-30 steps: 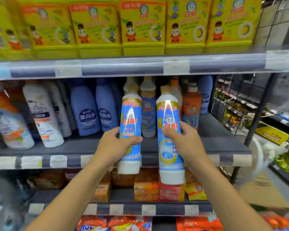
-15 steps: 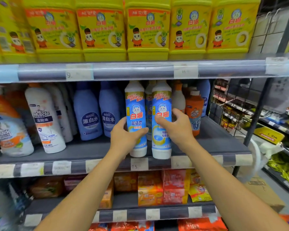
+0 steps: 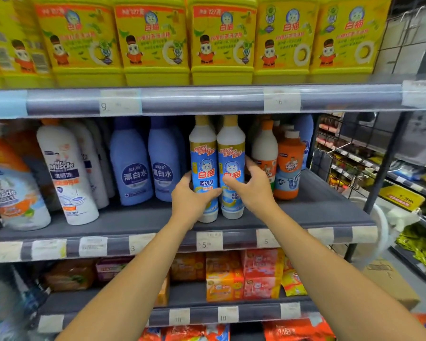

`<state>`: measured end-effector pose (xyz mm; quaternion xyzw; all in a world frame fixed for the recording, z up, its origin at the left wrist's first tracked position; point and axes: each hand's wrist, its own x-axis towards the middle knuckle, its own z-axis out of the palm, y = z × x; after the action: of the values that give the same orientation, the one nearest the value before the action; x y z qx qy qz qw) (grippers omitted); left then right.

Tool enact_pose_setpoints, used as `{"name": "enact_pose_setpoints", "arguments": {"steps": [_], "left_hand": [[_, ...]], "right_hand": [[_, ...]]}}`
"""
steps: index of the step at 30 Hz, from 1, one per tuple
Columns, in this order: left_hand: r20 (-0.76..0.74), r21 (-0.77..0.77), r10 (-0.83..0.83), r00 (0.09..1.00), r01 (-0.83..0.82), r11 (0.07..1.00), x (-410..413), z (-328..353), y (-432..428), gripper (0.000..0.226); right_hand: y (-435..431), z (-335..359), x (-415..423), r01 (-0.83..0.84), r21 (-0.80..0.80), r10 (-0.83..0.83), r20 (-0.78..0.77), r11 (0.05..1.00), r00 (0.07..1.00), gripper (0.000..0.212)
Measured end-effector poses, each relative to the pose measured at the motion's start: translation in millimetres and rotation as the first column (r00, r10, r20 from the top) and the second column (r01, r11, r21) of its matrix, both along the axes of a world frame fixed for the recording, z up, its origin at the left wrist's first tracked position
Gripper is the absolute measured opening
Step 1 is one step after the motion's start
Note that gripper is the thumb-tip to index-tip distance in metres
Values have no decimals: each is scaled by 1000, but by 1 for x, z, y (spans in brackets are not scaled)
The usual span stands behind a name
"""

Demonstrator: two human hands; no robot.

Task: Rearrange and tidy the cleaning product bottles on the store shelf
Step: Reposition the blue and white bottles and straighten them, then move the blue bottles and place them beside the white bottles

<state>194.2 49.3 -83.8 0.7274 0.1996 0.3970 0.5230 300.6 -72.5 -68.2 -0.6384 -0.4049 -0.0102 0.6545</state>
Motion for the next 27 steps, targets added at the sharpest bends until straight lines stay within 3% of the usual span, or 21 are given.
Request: {"name": "enact_pose_setpoints", "arguments": {"steps": [5,10,12,17,27], "left_hand": [[-31,22,-22,999,22,1000,6,-6,4,64],[-37,59,43,998,-41,997,8,-8,-2,76],[-61,65,80,995,-76,995,6,-8,-5,74],[-237,180,145,961,-104,978,-6,-18,-8,68],[-252,174,185,950,-144,974,-14,-17,-17,59]], "right_hand": [[4,-6,7,77,49,-76,-22,996,997,42],[5,-9,4,71,19,-71,12,997,997,48],[2,-13,4,74,-38,-75,-16,997,997,58],[-16,-40,6,72,-347,-58,50,935,997,77],[-21,-45,-2,134,-397,-110,83,908,990,68]]}}
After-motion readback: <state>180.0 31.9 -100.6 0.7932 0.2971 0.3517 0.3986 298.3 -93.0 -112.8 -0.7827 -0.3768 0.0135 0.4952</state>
